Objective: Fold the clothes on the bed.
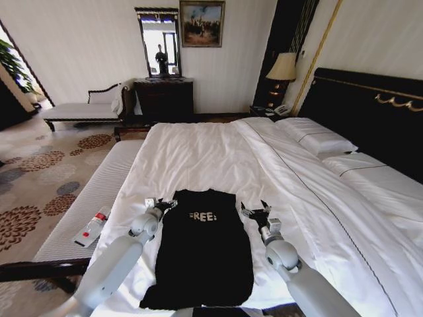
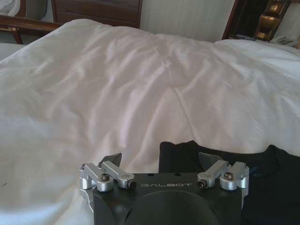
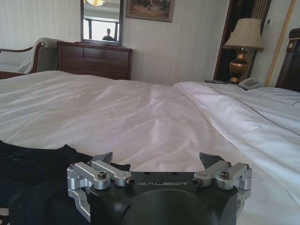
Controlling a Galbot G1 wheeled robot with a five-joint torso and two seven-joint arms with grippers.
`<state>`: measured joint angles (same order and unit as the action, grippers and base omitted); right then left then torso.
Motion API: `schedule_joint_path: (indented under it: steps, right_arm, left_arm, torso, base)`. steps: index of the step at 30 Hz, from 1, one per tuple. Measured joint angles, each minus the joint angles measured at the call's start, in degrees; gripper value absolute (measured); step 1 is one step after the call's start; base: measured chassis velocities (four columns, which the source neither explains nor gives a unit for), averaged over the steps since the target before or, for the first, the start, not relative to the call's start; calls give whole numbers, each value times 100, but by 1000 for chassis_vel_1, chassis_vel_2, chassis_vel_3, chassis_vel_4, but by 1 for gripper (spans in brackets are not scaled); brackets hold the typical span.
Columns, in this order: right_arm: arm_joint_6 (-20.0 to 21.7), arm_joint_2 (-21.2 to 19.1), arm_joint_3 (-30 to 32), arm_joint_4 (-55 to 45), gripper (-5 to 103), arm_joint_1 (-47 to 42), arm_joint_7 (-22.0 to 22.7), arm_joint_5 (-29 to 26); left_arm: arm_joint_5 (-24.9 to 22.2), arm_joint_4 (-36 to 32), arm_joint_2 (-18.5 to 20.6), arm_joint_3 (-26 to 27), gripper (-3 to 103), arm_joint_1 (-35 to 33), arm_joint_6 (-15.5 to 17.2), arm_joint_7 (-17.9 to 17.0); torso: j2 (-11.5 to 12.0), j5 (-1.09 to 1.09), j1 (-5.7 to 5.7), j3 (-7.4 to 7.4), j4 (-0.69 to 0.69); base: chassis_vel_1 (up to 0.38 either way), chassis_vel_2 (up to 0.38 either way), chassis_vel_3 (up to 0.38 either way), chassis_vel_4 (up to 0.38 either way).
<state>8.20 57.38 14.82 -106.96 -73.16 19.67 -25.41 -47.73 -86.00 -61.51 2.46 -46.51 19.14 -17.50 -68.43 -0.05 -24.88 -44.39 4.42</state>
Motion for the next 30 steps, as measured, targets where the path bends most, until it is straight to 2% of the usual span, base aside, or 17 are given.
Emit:
schedule_joint_path:
  steps: [3, 4, 6, 9, 10, 11, 14, 20, 24, 25, 26, 30]
  right_arm:
    - [-1, -5, 10, 20, 100, 44, 0, -18]
    - [-1, -4, 9, 32, 100, 69, -1, -25]
    - [-1, 0, 2, 45, 100, 92, -1, -32]
    - [-1, 8, -15, 93, 100, 151, -6, -55]
    - [-1, 8, -15, 93, 100, 151, -6, -55]
    - [-1, 9, -22, 111, 100, 172, -9, -64]
    - [-1, 7, -29, 123, 100, 202, -13, -85]
    - [-1, -12, -20, 127, 100, 222, -16, -123]
    - [-1, -16, -8, 127, 100, 213, -19, -132]
    - [-1, -16, -8, 127, 100, 213, -19, -132]
    - [0, -13, -8, 127, 100, 207, -20, -133]
    - [2, -11, -9, 122, 100, 195, -21, -132]
  left_arm:
    - [176, 378, -150, -89, 82, 186, -215, 176]
    - [197, 488, -177, -118, 76, 230, -231, 212]
    - [215, 589, -193, -145, 76, 262, -241, 243]
    - [207, 884, -211, -243, 60, 343, -244, 307]
    - [207, 884, -211, -243, 60, 343, -244, 307]
    - [202, 968, -213, -278, 55, 370, -244, 338]
    - [207, 1052, -233, -344, 48, 420, -243, 399]
    - [225, 1253, -358, -380, 45, 499, -224, 398]
    - [164, 1323, -381, -374, 27, 520, -212, 392]
    - [164, 1323, -381, -374, 27, 520, -212, 392]
    - [134, 1324, -381, -377, 22, 520, -205, 393]
    - [53, 1346, -409, -378, 19, 518, -184, 365]
  torso:
    - [0, 1, -1, 0, 0]
    - [0, 1, -1, 0, 0]
    - [0, 1, 0, 0, -1]
    - [0, 0, 0, 0, -2]
    - [0, 0, 0, 0, -2]
    - [0, 1, 0, 0, -2]
    - [0, 1, 0, 0, -2]
    - [0, 1, 0, 0, -1]
    - [0, 1, 0, 0, -2]
    - [0, 1, 0, 0, -2]
    - [0, 1, 0, 0, -1]
    - [0, 1, 0, 0, -2]
  base:
    - [0, 0, 0, 0]
    - [0, 0, 0, 0]
    - [0, 0, 0, 0]
    - [0, 0, 0, 0]
    - [0, 0, 0, 0]
    - [0, 0, 0, 0]
    - [0, 0, 0, 0]
    - [0, 0, 0, 0]
    - [0, 0, 0, 0]
    - [0, 0, 0, 0]
    - [0, 0, 0, 0]
    - [0, 0, 0, 0]
